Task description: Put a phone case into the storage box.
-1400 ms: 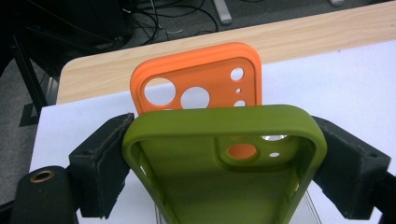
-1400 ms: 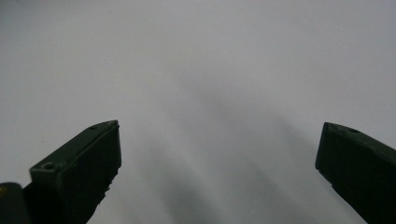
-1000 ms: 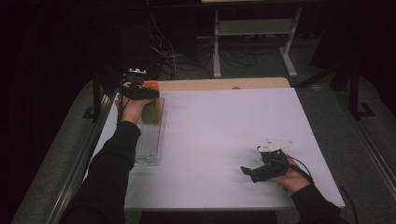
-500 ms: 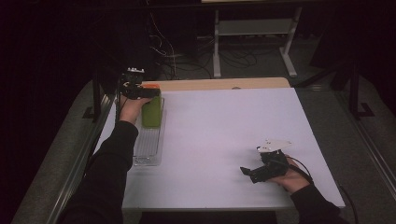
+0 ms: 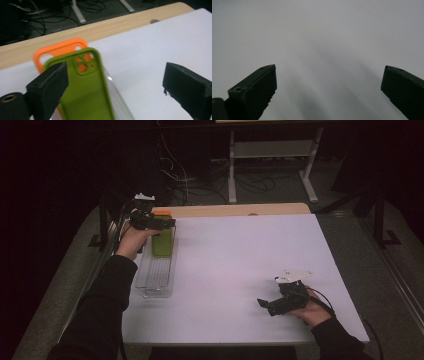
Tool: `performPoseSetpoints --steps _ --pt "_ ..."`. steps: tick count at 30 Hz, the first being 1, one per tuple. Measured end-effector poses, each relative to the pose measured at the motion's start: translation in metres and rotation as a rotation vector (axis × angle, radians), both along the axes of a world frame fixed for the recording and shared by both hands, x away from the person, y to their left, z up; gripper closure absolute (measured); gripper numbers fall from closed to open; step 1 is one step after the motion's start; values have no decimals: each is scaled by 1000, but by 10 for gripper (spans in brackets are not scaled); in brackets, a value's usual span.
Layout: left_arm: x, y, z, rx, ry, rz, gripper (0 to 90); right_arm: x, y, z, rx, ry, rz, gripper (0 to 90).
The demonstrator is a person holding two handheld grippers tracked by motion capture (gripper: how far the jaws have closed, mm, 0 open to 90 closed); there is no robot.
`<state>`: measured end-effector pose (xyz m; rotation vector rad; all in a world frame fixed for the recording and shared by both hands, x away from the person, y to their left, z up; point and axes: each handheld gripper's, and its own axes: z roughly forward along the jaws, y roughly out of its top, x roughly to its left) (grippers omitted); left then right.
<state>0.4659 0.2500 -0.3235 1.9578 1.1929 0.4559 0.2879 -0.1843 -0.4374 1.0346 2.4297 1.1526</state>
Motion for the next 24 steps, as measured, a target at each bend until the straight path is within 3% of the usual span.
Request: performPoseSetpoints --steps 10,15,21,24 --pt "-25 -2 2 -33 -20 -96 19 0 0 0 0 -2 -3 0" --pt "-39 -3 3 -6 -31 -137 20 0 0 1 6 0 -8 0" --pt "-60 -6 0 -40 -45 -205 20 -1 0 1 0 0 -4 0" --pt "-70 -8 -3 -32 -49 -237 20 -1 0 1 2 -1 -5 0"
